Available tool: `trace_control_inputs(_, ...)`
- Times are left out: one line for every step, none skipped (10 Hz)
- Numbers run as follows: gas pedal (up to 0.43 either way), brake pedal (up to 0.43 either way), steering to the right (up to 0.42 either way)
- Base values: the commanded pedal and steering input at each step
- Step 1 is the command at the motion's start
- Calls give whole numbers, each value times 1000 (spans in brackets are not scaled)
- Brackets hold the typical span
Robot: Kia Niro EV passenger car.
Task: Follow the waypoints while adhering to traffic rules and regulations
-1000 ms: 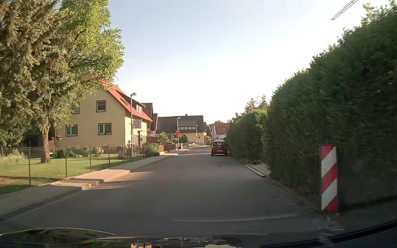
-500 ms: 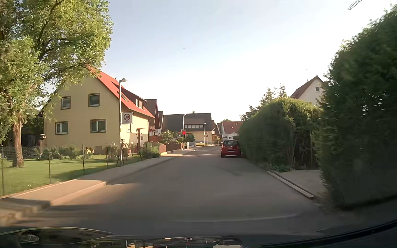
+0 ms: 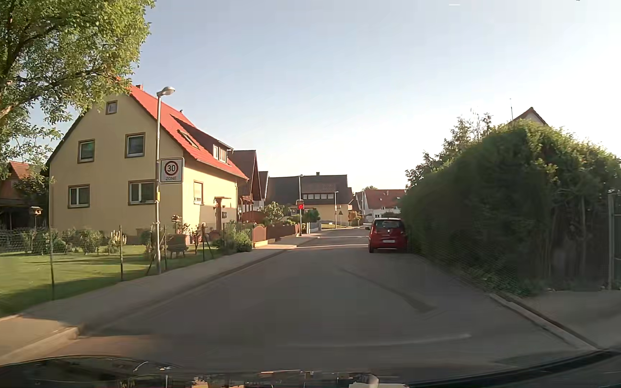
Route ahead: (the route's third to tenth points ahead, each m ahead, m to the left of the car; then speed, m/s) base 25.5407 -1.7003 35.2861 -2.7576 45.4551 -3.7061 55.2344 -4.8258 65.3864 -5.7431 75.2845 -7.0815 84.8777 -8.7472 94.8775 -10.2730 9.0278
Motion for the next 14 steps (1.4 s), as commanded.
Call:
trace_control_inputs(47, 0, -33)
trace_control_inputs(47, 0, -32)
trace_control_inputs(0, 0, -31)
trace_control_inputs(0, 0, -26)
trace_control_inputs(0, 0, -16)
trace_control_inputs(0, 0, -9)
trace_control_inputs(0, 0, -3)
trace_control_inputs(0, 0, 1)
trace_control_inputs(0, 0, 7)
trace_control_inputs(0, 0, 15)
trace_control_inputs(0, 0, 24)
trace_control_inputs(0, 6, 31)
trace_control_inputs(0, 55, 38)
trace_control_inputs(0, 91, 44)
